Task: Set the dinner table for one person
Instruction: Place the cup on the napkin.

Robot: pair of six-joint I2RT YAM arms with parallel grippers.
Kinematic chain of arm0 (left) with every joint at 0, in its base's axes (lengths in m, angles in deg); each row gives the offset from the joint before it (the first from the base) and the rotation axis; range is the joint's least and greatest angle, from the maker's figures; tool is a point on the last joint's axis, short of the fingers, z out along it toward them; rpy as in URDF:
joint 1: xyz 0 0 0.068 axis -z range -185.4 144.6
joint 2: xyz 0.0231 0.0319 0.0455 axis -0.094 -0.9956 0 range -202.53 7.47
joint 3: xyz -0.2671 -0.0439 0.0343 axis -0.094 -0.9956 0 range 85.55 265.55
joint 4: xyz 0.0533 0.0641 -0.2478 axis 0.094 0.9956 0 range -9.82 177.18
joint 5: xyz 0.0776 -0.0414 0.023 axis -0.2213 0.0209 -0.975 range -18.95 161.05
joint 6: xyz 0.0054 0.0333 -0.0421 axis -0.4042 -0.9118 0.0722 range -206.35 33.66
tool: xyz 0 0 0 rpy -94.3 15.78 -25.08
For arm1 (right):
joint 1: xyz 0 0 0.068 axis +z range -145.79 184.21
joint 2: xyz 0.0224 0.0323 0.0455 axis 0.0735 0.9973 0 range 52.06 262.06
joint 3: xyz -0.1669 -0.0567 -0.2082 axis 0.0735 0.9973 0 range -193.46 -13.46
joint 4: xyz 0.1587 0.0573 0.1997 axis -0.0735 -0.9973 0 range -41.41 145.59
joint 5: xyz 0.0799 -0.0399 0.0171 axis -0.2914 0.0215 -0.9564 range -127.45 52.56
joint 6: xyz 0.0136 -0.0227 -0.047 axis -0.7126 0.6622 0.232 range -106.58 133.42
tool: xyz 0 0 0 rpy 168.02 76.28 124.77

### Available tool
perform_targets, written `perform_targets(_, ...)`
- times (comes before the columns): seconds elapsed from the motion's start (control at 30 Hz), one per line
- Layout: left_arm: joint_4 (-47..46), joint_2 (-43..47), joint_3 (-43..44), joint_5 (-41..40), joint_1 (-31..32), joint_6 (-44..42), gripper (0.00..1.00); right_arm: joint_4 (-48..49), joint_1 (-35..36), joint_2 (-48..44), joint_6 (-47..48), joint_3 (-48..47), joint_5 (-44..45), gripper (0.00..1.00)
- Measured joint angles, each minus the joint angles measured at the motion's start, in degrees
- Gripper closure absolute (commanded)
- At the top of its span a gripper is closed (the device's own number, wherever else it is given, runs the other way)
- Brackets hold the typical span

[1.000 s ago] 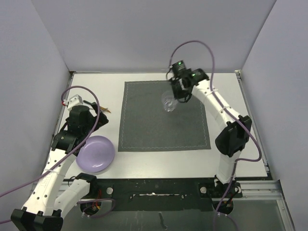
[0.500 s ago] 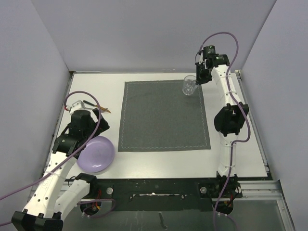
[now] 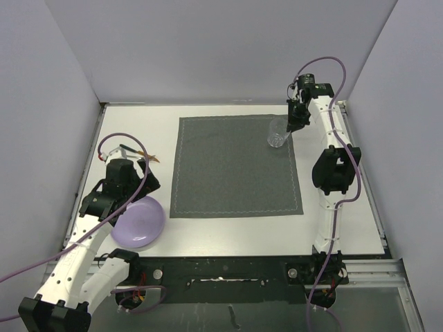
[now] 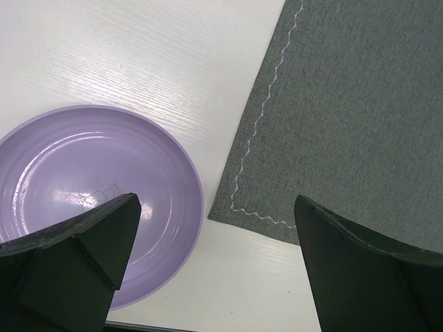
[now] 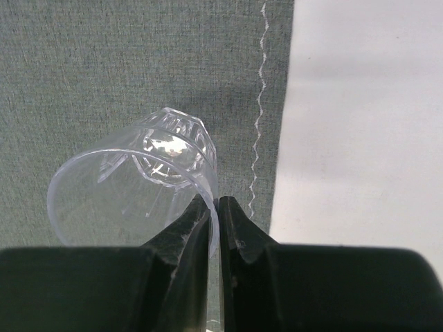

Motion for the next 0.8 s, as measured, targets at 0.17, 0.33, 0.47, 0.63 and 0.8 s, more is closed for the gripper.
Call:
perform_targets(0.17,0.11,0.02,0.0,-0.02,0.0,-0.02,0.06,0.2,0.11,0.02,0.0,0.55,-0.48,1.0)
perform_targets(0.33,0.09,0.0,0.0,0.0,0.0,-0.02,0.06,0.81,0.55,0.07,0.09,0.55,-0.39,1.0)
perform_targets(0.47,0.09,-0.17,0.0,0.13,0.0,-0.02,0.06,1.27,1.27,0.42,0.33,0.55,0.81,1.0)
perform_targets(0.63,0.09,-0.31,0.0,0.15,0.0,-0.02,0.06,1.38,2.78,2.8,1.27,-0.04,3.69,1.0)
perform_targets(0.8,0.09,-0.61,0.0,0.15,0.0,-0.04,0.06,1.46,4.28,5.57,1.75,-0.11,5.42,1.0)
